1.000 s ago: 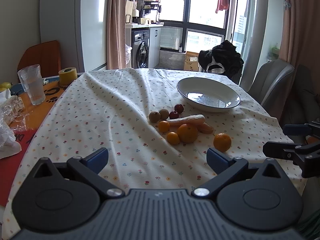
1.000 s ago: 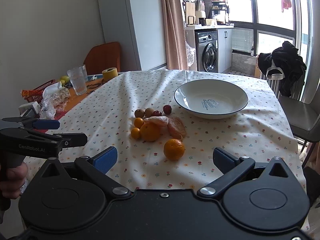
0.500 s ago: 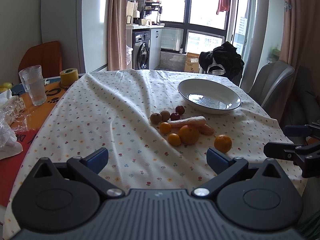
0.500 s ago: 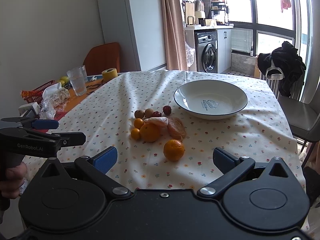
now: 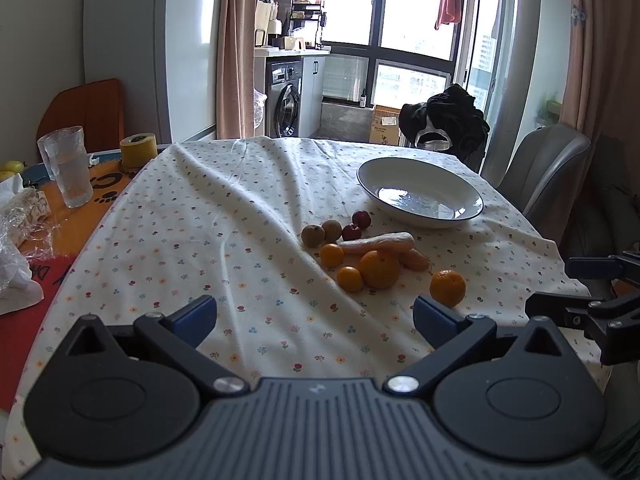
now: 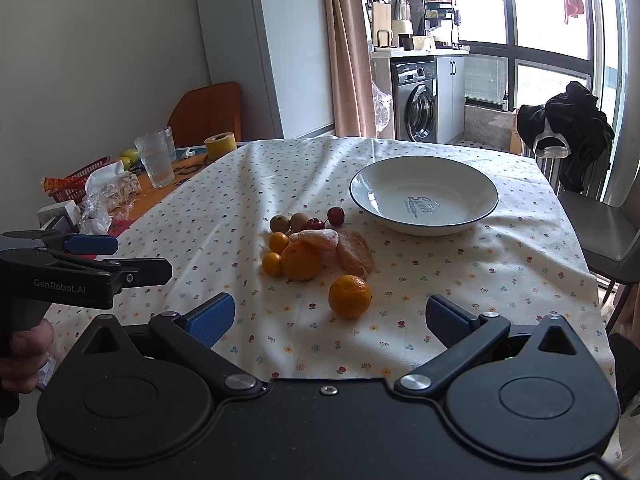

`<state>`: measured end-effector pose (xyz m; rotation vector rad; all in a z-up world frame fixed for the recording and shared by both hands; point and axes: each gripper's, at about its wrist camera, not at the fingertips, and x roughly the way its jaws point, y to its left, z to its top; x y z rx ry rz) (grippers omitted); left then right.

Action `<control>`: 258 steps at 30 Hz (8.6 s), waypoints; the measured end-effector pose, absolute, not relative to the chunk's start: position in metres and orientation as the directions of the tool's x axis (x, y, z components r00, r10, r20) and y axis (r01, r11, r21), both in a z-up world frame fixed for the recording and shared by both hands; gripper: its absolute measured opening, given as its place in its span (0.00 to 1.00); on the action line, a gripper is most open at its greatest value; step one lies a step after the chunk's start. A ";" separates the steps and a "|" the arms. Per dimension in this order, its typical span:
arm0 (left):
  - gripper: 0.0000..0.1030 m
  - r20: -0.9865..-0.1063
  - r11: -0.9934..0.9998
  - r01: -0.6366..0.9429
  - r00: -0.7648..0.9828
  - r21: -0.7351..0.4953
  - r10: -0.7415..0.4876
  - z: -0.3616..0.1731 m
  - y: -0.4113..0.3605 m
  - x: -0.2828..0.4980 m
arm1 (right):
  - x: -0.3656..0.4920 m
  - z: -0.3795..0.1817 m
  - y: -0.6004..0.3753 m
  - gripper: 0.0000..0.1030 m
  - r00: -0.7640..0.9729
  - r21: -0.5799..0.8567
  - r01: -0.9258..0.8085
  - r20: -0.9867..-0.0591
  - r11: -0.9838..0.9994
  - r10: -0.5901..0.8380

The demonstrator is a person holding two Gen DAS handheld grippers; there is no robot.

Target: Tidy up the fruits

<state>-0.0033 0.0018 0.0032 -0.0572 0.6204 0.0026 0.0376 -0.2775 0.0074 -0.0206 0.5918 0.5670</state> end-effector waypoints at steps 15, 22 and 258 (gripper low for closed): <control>1.00 -0.578 0.995 -0.013 0.815 -0.095 -0.044 -0.011 0.007 0.013 | 0.059 -0.015 -0.281 1.00 0.653 0.198 -0.516 -0.538 0.833 0.533; 0.98 -0.579 0.994 -0.015 0.814 -0.111 -0.052 -0.021 0.008 0.026 | 0.073 -0.026 -0.275 0.98 0.644 0.196 -0.536 -0.534 0.821 0.548; 0.22 -0.630 0.961 -0.021 0.759 -0.277 -0.165 -0.072 0.018 0.149 | 0.178 -0.044 -0.203 0.55 0.561 0.273 -0.562 -0.568 0.781 0.602</control>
